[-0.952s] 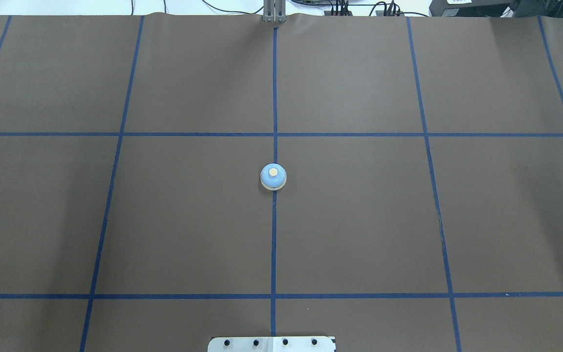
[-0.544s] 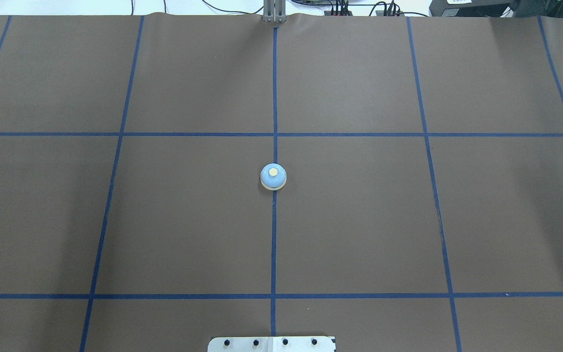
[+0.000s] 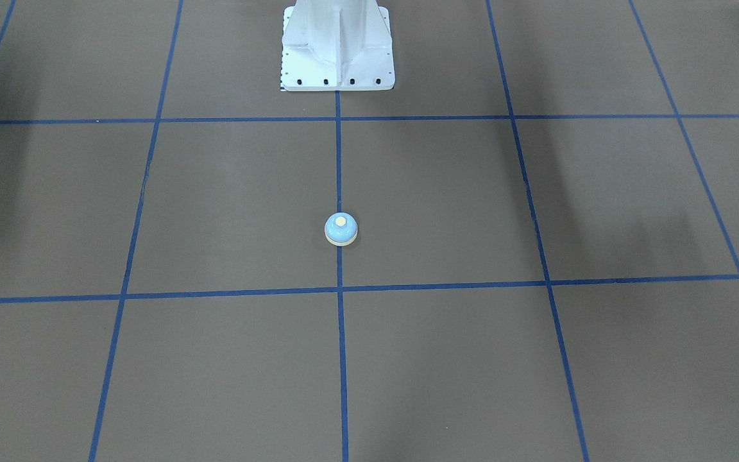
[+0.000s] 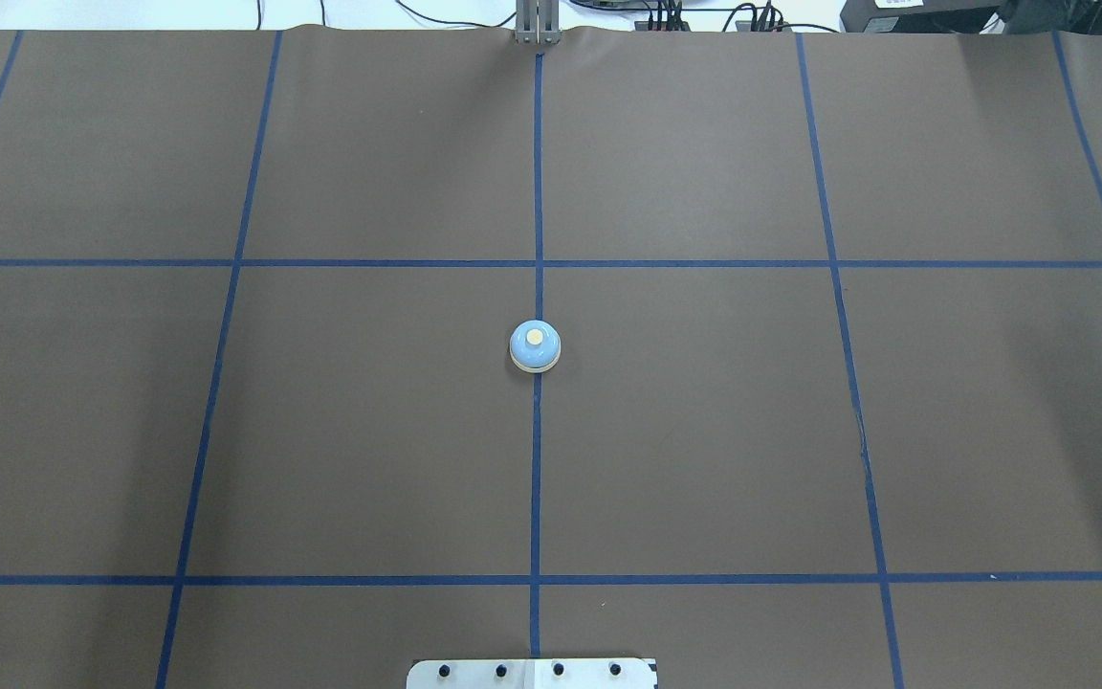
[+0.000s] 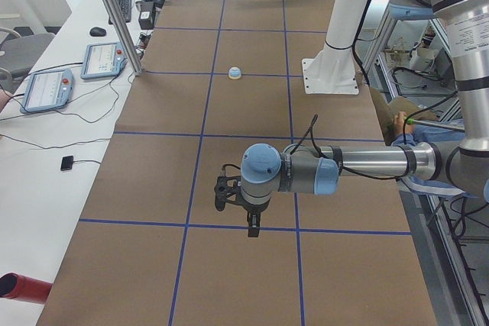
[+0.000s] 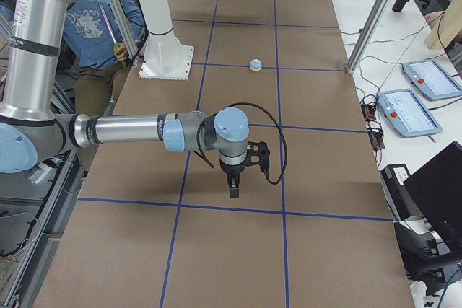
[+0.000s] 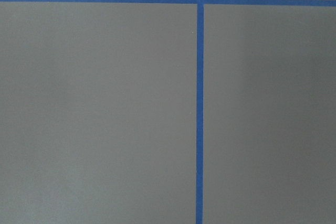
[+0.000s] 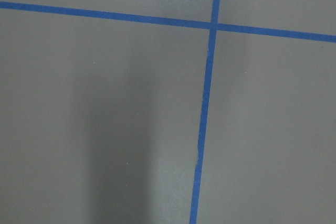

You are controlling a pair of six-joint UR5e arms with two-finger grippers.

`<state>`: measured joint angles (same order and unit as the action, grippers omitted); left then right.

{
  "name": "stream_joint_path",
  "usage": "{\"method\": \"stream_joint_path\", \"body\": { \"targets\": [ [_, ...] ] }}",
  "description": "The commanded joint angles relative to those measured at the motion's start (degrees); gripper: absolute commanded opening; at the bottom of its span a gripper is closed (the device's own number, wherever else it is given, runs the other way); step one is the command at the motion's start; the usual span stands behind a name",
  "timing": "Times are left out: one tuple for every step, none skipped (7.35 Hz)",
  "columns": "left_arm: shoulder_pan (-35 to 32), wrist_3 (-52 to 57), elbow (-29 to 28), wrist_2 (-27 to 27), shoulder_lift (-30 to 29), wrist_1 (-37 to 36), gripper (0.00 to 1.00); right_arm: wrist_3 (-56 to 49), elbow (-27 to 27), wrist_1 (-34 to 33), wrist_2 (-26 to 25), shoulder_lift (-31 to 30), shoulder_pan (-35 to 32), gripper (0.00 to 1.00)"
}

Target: Place and press bell with both arms

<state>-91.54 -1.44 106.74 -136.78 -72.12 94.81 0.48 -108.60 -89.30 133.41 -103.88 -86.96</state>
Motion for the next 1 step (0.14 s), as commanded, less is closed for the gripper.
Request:
{"method": "stream_joint_path", "body": {
  "targets": [
    [-0.04, -0.06, 1.18, -0.07, -0.04, 0.02, 1.0, -0.04, 0.24, 0.09, -0.44, 0.43, 0.04, 1.0]
  ]
}}
